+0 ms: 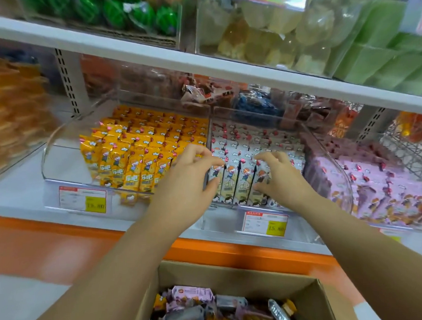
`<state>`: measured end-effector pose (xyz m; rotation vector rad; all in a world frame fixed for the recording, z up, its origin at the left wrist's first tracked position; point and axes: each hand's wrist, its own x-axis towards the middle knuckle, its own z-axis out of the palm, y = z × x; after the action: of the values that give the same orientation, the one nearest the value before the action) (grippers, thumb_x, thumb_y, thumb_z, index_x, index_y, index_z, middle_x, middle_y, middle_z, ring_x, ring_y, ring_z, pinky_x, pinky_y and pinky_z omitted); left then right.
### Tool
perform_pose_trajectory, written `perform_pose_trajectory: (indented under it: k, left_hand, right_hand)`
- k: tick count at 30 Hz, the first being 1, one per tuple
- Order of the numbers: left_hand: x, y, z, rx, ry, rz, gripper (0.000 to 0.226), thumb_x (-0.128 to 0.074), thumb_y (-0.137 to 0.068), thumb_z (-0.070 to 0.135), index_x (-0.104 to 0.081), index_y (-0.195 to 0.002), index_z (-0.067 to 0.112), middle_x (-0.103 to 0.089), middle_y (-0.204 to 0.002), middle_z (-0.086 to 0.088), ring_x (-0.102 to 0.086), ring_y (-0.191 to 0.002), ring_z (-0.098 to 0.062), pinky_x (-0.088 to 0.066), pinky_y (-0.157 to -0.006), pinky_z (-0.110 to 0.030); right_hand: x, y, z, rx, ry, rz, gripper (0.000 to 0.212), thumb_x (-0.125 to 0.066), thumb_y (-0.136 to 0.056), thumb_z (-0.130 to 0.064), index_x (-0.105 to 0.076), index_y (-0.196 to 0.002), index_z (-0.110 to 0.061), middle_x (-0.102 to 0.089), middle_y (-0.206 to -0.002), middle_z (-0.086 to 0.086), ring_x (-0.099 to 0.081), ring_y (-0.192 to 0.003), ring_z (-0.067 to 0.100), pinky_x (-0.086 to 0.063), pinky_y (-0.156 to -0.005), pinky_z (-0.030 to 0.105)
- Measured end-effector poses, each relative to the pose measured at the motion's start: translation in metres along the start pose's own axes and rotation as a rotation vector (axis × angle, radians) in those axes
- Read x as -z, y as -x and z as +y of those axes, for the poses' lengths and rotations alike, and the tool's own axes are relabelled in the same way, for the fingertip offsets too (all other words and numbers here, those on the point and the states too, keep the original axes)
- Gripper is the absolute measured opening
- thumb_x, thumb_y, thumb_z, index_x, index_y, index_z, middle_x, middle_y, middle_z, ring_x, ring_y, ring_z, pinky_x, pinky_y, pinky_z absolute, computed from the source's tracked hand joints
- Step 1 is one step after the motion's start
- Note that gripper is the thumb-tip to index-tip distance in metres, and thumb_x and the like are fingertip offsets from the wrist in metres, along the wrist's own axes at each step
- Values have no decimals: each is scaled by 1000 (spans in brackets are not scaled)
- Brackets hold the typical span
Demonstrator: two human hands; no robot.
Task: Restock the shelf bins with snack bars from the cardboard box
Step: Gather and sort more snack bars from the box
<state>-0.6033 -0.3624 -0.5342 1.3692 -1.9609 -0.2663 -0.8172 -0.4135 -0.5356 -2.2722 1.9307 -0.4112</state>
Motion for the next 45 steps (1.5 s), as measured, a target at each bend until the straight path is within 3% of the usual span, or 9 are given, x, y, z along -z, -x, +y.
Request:
perform_pose_trajectory:
  k: [6,11,16,19,23,30,36,41,45]
  left_hand:
    - [-1,21,12,-69,-39,155,27,-56,-91,14,-64,-116,21,-48,-125,3,-49,-112,-17,-49,-88,-40]
    - [-27,61,21,-190,44,212,27,-45,-90,13,-65,-108,13,-56,-108,2,-58,-96,-17,-52,-76,-40]
    - [-78,110,6,40,105,123,26,-46,-92,10,-66,-106,16,-60,-102,5,-56,-80,-8,-51,-71,-32]
    - [-110,136,-6,220,142,-6,26,-50,-92,6,-65,-111,17,-58,-106,5,-53,-84,-5,-42,-75,-19]
    - [-144,164,-46,444,57,-342,30,-53,-93,12,-59,-121,20,-54,-118,-3,-57,-94,-16,-47,-86,-33]
    - [-173,202,-101,646,-114,-725,43,-57,-89,16,-53,-132,20,-41,-138,-6,-49,-117,-28,-47,-93,-38]
    - [-176,203,-105,697,-143,-775,42,-67,-84,18,-57,-125,22,-31,-143,-5,-42,-124,-21,-44,-90,-25]
    - [-167,195,-98,719,-60,-877,39,-69,-84,13,-61,-122,17,-27,-147,-11,-39,-129,-24,-40,-94,-25]
    - [-148,176,-82,725,79,-865,29,-60,-89,4,-62,-113,20,-48,-137,-11,-61,-92,-24,-45,-67,-24]
  right_hand:
    - [13,24,5,15,-18,73,66,-67,-86,-28,-33,-142,-25,-31,-147,6,-59,-100,26,-46,-87,34]
    - [-3,84,-2,152,-261,393,35,-62,-90,-19,-54,-124,-15,-52,-121,2,-49,-95,11,-43,-79,28]
    - [-47,132,1,225,-376,487,21,-52,-87,-14,-63,-104,-10,-61,-100,1,-53,-91,10,-39,-78,17]
    - [-80,151,15,160,-382,388,21,-54,-85,-12,-64,-103,-13,-62,-98,-1,-57,-90,14,-39,-77,17]
    - [-136,172,35,44,-406,162,22,-60,-85,-6,-65,-105,-14,-62,-100,-1,-60,-90,17,-48,-81,30]
    - [-212,189,45,-266,-364,-738,50,-61,-91,-27,-46,-135,-9,-58,-124,13,-56,-111,30,-45,-90,38]
    - [-224,174,35,-249,-417,-874,70,-67,-87,-23,-29,-146,-20,-43,-142,8,-50,-121,26,-44,-92,32]
    - [-221,173,33,-227,-350,-881,55,-70,-85,-19,-46,-134,-16,-43,-140,7,-46,-123,24,-40,-85,26]
    - [-199,168,40,-338,-414,-679,62,-76,-79,-31,-49,-132,-13,-52,-133,10,-51,-118,26,-42,-89,30]
